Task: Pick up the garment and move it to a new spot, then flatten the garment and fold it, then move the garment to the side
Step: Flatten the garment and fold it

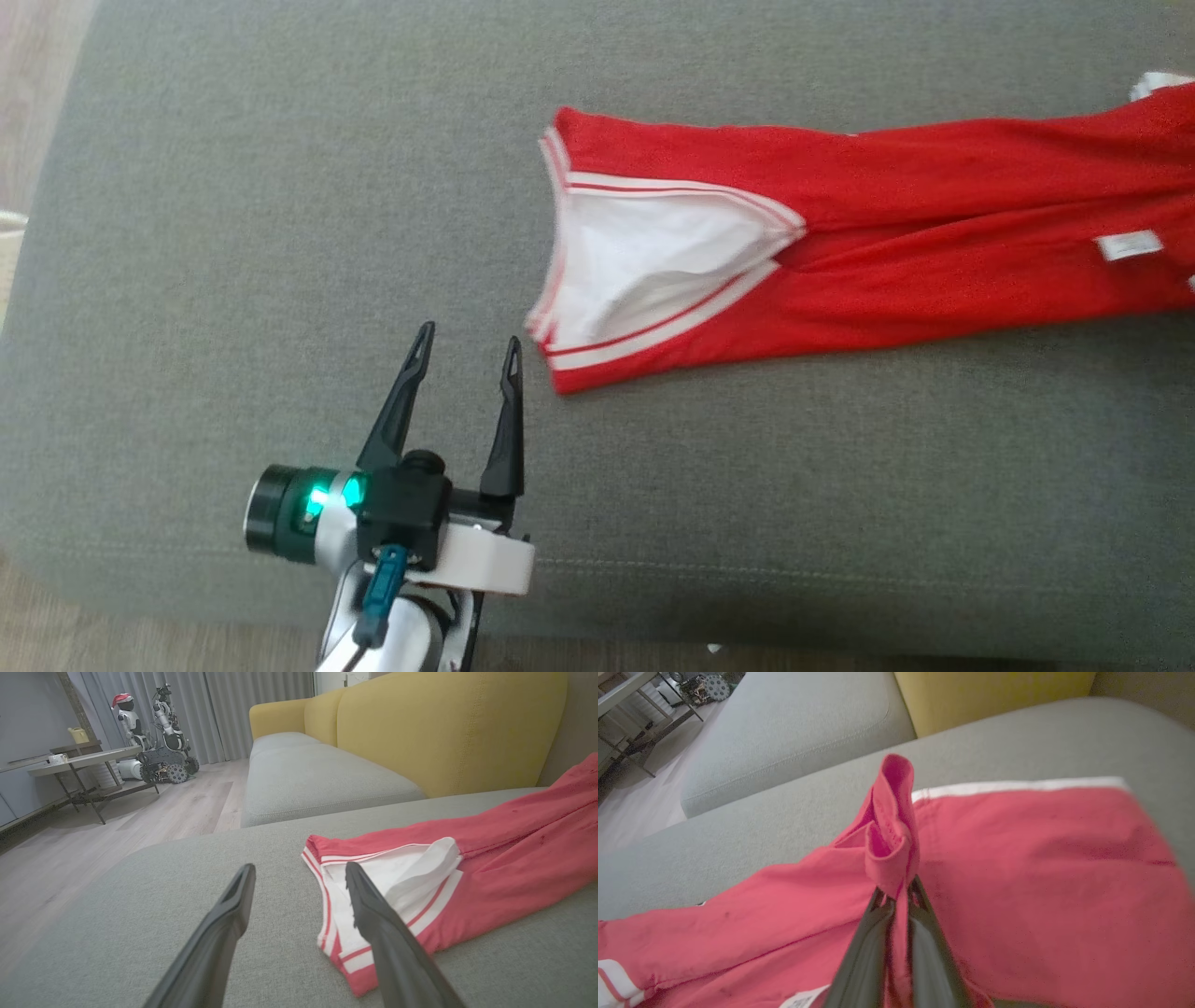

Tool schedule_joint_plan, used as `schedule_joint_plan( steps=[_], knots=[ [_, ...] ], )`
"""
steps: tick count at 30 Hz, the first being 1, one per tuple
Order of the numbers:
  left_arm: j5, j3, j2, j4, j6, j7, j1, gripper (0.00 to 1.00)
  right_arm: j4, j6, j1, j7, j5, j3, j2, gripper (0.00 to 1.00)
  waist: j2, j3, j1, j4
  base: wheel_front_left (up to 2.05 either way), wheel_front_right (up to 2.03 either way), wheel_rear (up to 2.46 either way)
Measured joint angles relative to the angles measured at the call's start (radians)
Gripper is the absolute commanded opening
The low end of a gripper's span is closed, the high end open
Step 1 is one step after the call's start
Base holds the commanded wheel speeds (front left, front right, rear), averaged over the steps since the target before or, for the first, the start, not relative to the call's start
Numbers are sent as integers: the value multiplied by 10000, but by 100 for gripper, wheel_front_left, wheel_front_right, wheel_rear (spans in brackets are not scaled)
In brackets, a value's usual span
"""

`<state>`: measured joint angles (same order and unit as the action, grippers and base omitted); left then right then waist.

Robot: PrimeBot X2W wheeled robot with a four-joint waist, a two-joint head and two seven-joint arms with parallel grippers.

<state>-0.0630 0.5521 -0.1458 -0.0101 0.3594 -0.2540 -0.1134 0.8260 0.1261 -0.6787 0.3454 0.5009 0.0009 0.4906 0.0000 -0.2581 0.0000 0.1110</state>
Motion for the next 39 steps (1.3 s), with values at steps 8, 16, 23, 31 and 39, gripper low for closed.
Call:
schedule_joint_plan(
  steps=[8,16,23,31,39],
  knots=[
    [0,-157,56,67,-79,0,100,100,-1574,0,-68,792,-207,435,-142,0,0,300,0,-197,0,0,0],
    [0,-174,186,159,-267,0,260,100,-3480,0,-55,1521,-115,1549,-1565,0,0,733,0,-45,0,0,0],
    [4,-180,267,213,-353,0,323,100,-3588,0,8,1685,-121,2148,-2631,0,0,848,0,582,0,0,0],
    [33,-163,405,311,-510,0,406,100,-2591,0,5,1611,-213,2673,-3622,0,0,770,0,1480,0,0,0],
    [73,-117,564,410,-617,0,423,100,-1058,0,-35,1156,-217,3003,-4046,0,0,644,0,2233,0,0,0]
  ],
)
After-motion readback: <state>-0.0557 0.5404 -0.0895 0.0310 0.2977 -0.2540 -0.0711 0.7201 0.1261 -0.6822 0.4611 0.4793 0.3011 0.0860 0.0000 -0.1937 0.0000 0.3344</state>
